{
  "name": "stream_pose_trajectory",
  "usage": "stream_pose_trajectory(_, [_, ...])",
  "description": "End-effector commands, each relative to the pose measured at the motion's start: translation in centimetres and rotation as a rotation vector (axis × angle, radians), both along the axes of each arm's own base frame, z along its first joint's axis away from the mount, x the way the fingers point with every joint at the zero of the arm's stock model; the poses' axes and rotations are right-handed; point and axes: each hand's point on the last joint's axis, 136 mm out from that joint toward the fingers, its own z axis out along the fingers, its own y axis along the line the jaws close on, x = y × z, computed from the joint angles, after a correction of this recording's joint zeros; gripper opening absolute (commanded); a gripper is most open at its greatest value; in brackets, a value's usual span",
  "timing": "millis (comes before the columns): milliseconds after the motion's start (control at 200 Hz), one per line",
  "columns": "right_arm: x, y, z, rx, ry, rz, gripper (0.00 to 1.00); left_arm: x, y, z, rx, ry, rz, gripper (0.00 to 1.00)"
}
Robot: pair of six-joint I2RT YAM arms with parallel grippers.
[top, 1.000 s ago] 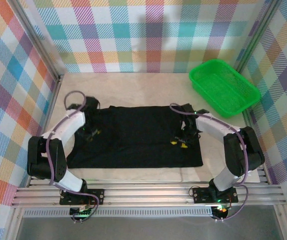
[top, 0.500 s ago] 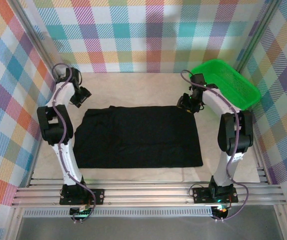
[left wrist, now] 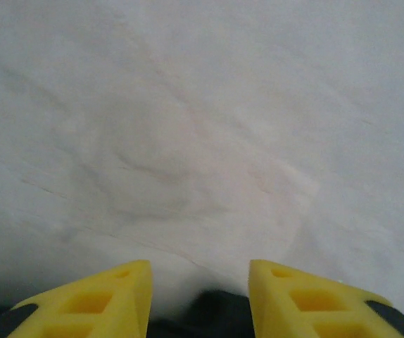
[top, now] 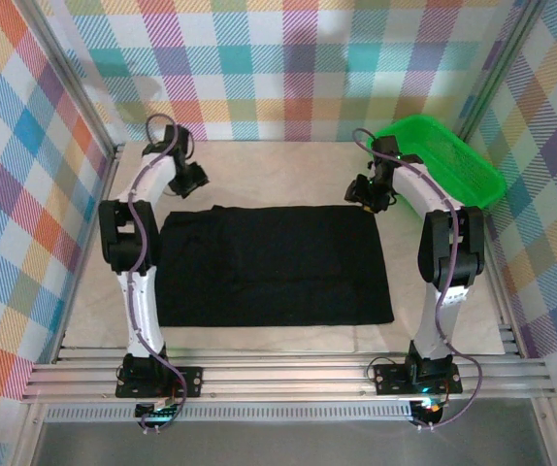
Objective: Fold and stack the t-shirts
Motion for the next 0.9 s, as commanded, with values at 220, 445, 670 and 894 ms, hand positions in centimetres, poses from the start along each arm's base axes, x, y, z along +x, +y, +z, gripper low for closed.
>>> stream_pose_trajectory(220, [0.4, 5.8, 5.7, 0.317, -0.163, 0.16, 0.48, -2.4, -3.0, -2.2, -0.113, 0.192, 0.3, 0.37])
stream_pose_trajectory(445, [0.0, 6.8, 7.3, 0.364, -0.178, 0.175, 0.48, -2.9, -4.3, -4.0, -0.187, 0.253, 0.396, 0.4])
stream_pose_trajectory(670, [-0.8, 6.4, 6.9, 0.345, -0.162, 0.171, 0.48, -3.7, -4.9, -4.8, -0.19, 0.293, 0.451, 0.4])
stream_pose_trajectory(894, [-1.1, 6.2, 6.7, 0.34, -0.153, 0.166, 0.47, -4.2, -5.5, -5.7, -0.185, 0.327, 0.468, 0.39])
